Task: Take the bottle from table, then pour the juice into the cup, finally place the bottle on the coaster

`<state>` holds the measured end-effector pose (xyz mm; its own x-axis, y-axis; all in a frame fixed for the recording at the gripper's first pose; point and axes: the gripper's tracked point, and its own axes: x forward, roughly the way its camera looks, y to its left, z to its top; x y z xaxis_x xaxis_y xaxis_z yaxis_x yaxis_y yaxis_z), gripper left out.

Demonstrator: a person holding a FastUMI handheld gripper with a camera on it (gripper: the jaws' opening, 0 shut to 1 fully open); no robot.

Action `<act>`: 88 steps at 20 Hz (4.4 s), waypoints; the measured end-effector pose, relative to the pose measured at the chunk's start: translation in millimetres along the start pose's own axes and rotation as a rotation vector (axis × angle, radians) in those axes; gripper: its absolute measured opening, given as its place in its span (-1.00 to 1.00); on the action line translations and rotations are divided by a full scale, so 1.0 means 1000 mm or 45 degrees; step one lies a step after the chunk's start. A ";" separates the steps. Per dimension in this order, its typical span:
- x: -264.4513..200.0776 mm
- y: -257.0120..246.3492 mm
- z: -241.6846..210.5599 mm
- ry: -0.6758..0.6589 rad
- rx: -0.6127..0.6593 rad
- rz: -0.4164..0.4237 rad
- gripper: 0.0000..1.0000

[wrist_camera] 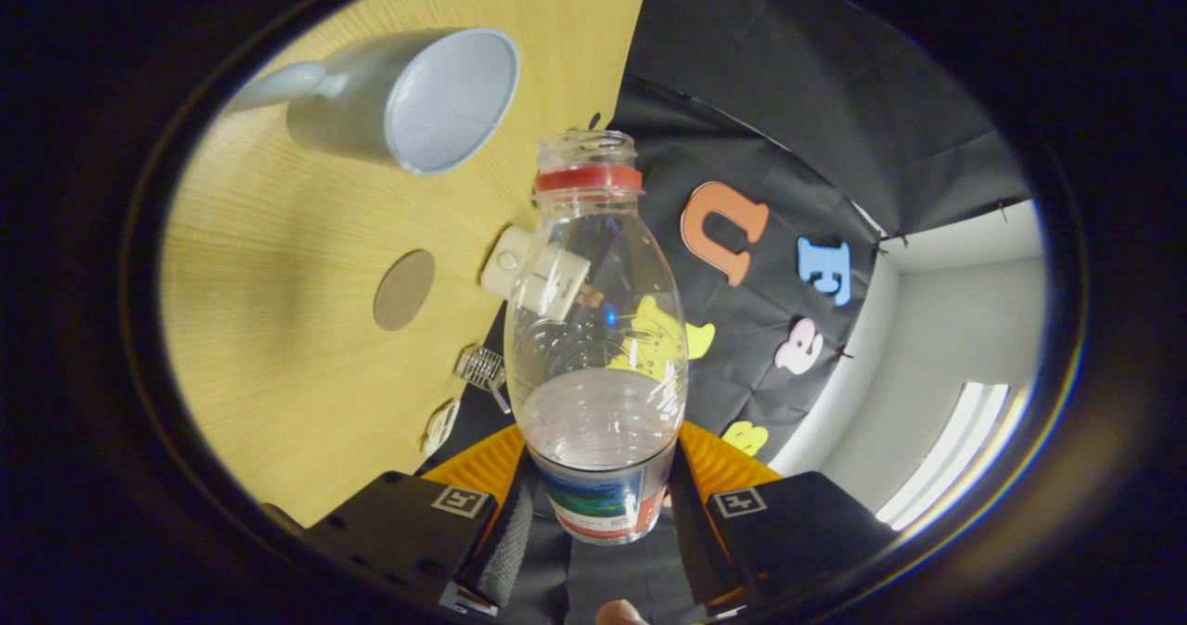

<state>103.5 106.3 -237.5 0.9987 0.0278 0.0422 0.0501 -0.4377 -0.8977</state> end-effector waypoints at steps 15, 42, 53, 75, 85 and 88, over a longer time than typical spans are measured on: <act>0.002 0.000 0.002 -0.001 0.019 -0.005 0.46; -0.019 -0.028 -0.023 -0.074 1.773 0.288 0.47; 0.025 -0.049 -0.046 -0.114 2.382 0.440 0.47; 0.157 0.048 0.024 -0.073 2.492 0.579 0.53; 0.171 0.096 0.052 -0.043 2.478 0.679 0.58; 0.174 0.104 0.056 -0.037 2.475 0.683 0.60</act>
<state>281.7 115.8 -348.0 0.9058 0.2701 -0.3264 -0.2867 0.9580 -0.0031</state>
